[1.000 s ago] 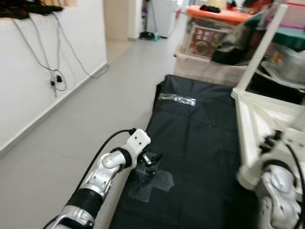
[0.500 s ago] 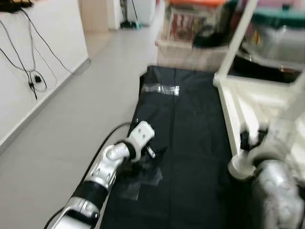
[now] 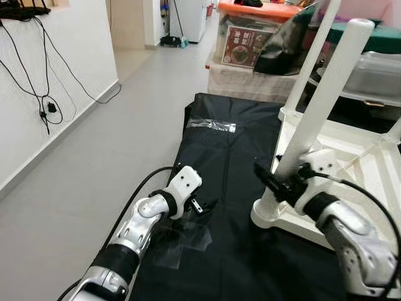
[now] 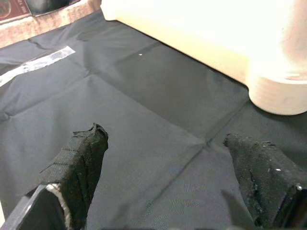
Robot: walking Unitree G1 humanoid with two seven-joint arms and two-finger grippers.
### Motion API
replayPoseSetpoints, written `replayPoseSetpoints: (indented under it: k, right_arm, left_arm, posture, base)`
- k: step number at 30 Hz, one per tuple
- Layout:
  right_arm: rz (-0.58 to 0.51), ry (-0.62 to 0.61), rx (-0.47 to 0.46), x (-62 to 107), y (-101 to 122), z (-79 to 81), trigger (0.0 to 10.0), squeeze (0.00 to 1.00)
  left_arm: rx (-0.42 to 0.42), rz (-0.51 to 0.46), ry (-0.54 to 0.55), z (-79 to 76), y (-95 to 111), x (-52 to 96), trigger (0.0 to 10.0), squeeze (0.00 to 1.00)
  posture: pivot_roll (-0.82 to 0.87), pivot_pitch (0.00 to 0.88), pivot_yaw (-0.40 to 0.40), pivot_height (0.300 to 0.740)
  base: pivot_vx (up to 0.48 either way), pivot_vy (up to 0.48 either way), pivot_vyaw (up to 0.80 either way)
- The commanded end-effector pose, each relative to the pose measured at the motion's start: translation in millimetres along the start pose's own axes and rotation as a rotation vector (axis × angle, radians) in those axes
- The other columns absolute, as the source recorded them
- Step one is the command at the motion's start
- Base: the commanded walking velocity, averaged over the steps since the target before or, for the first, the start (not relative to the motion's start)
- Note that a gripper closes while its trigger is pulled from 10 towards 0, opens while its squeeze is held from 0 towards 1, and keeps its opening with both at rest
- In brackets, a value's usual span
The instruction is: Building children table
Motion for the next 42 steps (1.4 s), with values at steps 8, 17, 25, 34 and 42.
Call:
replayPoseSetpoints:
  k: [8, 17, 25, 34, 42]
  right_arm:
    - [-0.073, 0.033, -0.053, -8.4, 6.2, -3.7, 0.0, 0.0]
    - [-0.127, -1.167, -0.007, 69.0, -15.8, -85.0, 0.0, 0.0]
    - [-0.093, -0.969, 0.08, 65.7, -30.7, -8.0, 10.0, 0.0]
    - [-0.228, -0.599, 0.009, 38.9, 10.4, -5.7, 10.0, 0.0]
    - [-0.145, -0.171, -0.049, 36.1, 10.9, -22.5, 10.0, 0.0]
  left_arm:
    - [0.001, 0.004, -0.001, -1.0, -2.0, 1.4, 10.0, 0.0]
    - [0.011, 0.01, -0.011, -5.9, -5.6, 5.7, 10.0, 0.0]
    - [0.0, 0.01, -0.034, -5.0, -5.4, 5.4, 10.0, 0.0]
    - [0.002, 0.005, -0.031, -3.8, -3.0, 2.5, 10.0, 0.0]
    - [0.004, -0.005, -0.026, -5.9, 0.4, -1.2, 10.0, 0.0]
  posture:
    - [0.12, 0.0, -0.126, 0.74]
    - [0.1, 0.0, -0.115, 0.74]
    - [0.08, 0.0, -0.085, 0.74]
    - [0.09, 0.0, -0.092, 0.74]
    - [0.1, 0.0, -0.104, 0.74]
  base:
    - [0.0, 0.0, 0.0]
    - [0.0, 0.0, 0.0]
    - [0.0, 0.0, 0.0]
    - [0.0, 0.0, 0.0]
    - [0.0, 0.0, 0.0]
Point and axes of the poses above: a point about 5 cm out from each wrist's last joint towards the gripper, its own x axis pointing back from the gripper into the wrist, its own y axis along the axis of the wrist's last joint, z = x × y, the point moved 2 cm from there along -x, pointing out of the wrist towards the gripper, and after that the axes turned 14 degrees about -x, right-handed, at the moved point
